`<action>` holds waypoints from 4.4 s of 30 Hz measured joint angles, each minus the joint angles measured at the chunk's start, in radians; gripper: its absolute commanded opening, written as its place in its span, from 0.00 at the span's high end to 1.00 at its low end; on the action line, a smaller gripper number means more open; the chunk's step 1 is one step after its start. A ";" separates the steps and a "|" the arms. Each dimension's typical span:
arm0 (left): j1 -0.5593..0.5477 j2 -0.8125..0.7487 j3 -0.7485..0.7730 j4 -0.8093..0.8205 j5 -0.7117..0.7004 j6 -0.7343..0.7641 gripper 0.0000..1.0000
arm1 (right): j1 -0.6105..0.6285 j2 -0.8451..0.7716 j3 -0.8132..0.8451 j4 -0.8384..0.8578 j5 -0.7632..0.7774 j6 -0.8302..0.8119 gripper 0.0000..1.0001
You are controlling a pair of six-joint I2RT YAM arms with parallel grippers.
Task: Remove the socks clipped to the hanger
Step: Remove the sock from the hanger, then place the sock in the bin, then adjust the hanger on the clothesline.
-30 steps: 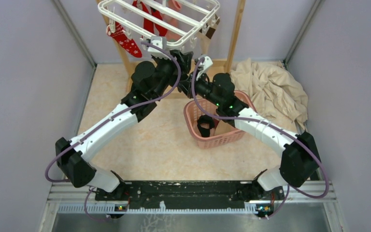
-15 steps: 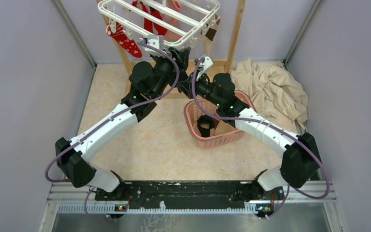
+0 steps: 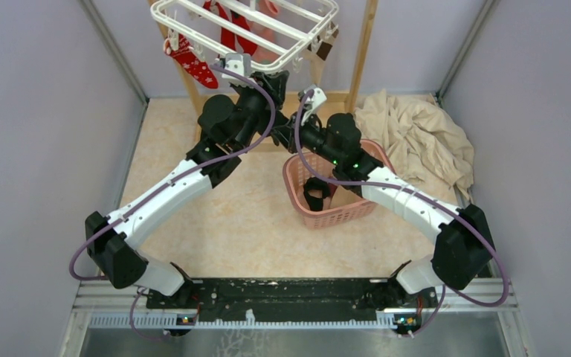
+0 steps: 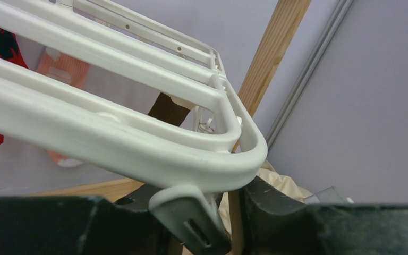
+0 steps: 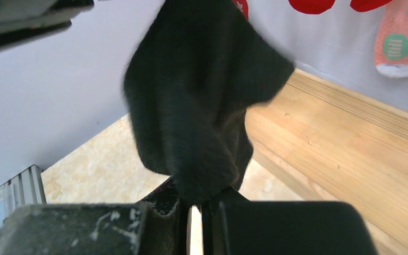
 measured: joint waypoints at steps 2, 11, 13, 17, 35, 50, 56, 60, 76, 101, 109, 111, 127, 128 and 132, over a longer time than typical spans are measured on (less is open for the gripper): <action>0.000 0.000 0.000 0.005 0.000 0.000 0.75 | 0.001 0.000 -0.001 -0.007 0.000 0.000 1.00; 0.000 0.000 0.004 0.018 0.002 -0.002 0.88 | 0.011 0.000 -0.008 -0.038 -0.004 0.000 1.00; 0.000 0.000 0.004 0.019 0.002 -0.002 0.88 | 0.011 0.000 -0.008 -0.041 -0.004 0.000 1.00; 0.000 0.000 0.004 0.018 0.002 -0.002 0.87 | 0.011 -0.009 -0.008 -0.063 -0.002 -0.006 1.00; 0.001 -0.119 -0.080 -0.010 -0.062 0.006 0.82 | 0.011 -0.355 -0.119 -0.352 0.149 -0.095 1.00; 0.008 -0.193 -0.131 -0.032 -0.079 0.004 0.79 | -0.002 -0.427 -0.159 -0.626 0.371 -0.075 1.00; 0.009 -0.204 -0.131 -0.050 -0.079 -0.002 0.78 | -0.060 -0.422 -0.201 -0.682 0.386 -0.034 1.00; 0.010 -0.204 -0.131 -0.054 -0.077 -0.010 0.78 | -0.098 -0.409 -0.227 -0.732 0.382 -0.013 0.93; 0.013 -0.169 -0.121 -0.055 -0.057 -0.055 0.79 | -0.134 -0.383 -0.230 -0.785 0.366 0.006 0.62; 0.014 -0.154 -0.109 -0.135 -0.023 -0.072 0.37 | -0.180 -0.229 0.035 -0.788 0.297 0.005 0.34; 0.014 -0.211 -0.167 -0.165 -0.024 -0.072 0.35 | -0.282 -0.092 0.260 -0.761 0.187 0.011 0.34; 0.014 -0.235 -0.179 -0.184 -0.024 -0.072 0.35 | -0.298 -0.070 0.298 -0.761 0.159 0.013 0.33; 0.014 -0.418 -0.170 -0.396 -0.051 -0.090 0.33 | -0.337 -0.005 0.342 -0.701 0.025 0.032 0.34; 0.014 -0.418 -0.166 -0.410 -0.052 -0.090 0.32 | -0.337 -0.001 0.348 -0.700 0.022 0.032 0.34; 0.014 -0.424 -0.159 -0.451 -0.073 -0.088 0.30 | -0.337 0.002 0.367 -0.693 -0.008 0.031 0.36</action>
